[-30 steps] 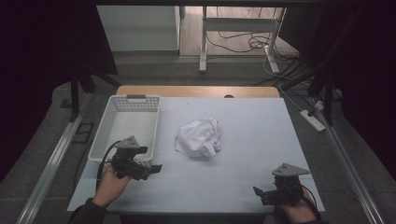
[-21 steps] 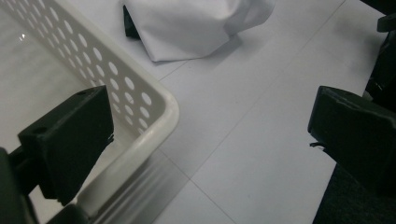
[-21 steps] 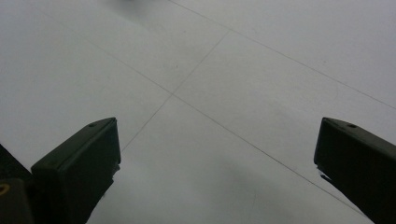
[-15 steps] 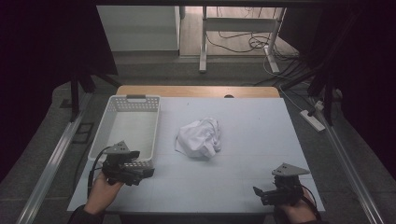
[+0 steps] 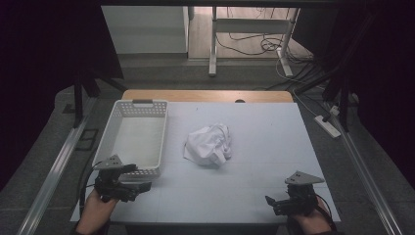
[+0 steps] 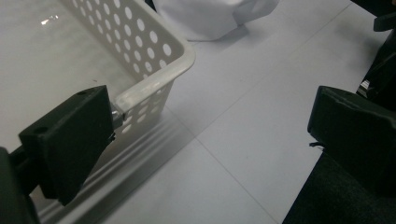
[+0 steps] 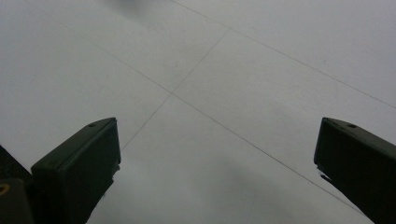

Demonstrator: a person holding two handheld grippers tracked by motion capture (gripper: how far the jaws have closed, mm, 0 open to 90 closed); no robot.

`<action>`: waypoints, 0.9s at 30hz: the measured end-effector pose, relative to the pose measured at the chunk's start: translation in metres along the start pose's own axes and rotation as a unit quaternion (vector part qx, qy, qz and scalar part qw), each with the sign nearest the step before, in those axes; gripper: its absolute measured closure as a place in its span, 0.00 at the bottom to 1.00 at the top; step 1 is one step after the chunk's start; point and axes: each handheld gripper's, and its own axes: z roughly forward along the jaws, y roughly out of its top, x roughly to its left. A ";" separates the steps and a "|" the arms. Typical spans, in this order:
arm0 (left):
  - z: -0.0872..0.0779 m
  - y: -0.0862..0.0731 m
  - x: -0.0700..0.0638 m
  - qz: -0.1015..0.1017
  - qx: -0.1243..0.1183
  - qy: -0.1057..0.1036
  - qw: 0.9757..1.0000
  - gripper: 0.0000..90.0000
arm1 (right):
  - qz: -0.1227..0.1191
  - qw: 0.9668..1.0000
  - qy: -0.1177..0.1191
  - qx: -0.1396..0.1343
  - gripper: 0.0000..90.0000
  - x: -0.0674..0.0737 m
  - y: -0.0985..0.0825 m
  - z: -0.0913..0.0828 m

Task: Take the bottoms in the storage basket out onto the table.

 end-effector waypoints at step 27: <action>-0.018 -0.034 0.009 -0.020 0.001 0.041 0.999 0.00 | -0.001 1.000 -0.001 0.000 0.01 0.000 0.000 0.000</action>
